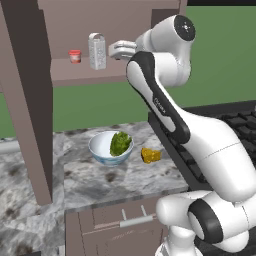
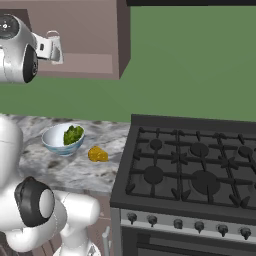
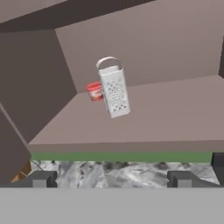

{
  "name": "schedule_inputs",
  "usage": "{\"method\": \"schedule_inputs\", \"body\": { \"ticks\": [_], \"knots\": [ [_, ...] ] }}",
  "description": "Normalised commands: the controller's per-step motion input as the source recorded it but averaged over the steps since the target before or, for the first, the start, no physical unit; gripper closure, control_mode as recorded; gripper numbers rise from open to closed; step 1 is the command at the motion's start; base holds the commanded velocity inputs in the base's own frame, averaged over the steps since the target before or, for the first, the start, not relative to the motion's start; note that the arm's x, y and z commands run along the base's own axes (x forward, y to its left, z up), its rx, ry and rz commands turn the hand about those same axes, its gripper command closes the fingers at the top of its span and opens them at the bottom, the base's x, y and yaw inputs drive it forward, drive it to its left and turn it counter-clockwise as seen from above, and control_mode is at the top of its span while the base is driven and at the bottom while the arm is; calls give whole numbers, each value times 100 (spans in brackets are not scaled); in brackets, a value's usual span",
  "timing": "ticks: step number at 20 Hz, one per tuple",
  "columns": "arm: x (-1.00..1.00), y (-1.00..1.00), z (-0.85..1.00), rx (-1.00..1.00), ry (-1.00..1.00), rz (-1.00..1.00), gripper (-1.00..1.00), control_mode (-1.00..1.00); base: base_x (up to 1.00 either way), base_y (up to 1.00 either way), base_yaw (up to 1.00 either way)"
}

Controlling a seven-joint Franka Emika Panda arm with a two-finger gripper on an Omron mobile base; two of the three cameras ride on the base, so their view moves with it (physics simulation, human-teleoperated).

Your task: Pick the cheese from the fridge and the cheese grater from the cabinet and place them next to the salad bowl.

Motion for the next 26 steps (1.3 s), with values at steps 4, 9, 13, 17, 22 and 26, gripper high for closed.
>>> {"method": "schedule_inputs", "body": {
  "ticks": [4, 9, 13, 17, 22, 26],
  "knots": [
    [38, 12, -3, -4, 0, 5, -100, -100, 0, 0, 0],
    [33, 2, -12, -4, 0, 8, -100, -100, 0, 0, 0],
    [37, 0, -6, -8, 0, 4, -100, -100, 0, 0, 0],
    [35, 0, -7, -7, 0, 1, -100, -100, 0, 0, 0],
    [26, 5, -5, -2, -1, 0, -100, -100, 0, 0, 0],
    [24, 14, -10, -1, 0, 1, -100, -100, 0, 0, 0]
  ]
}}
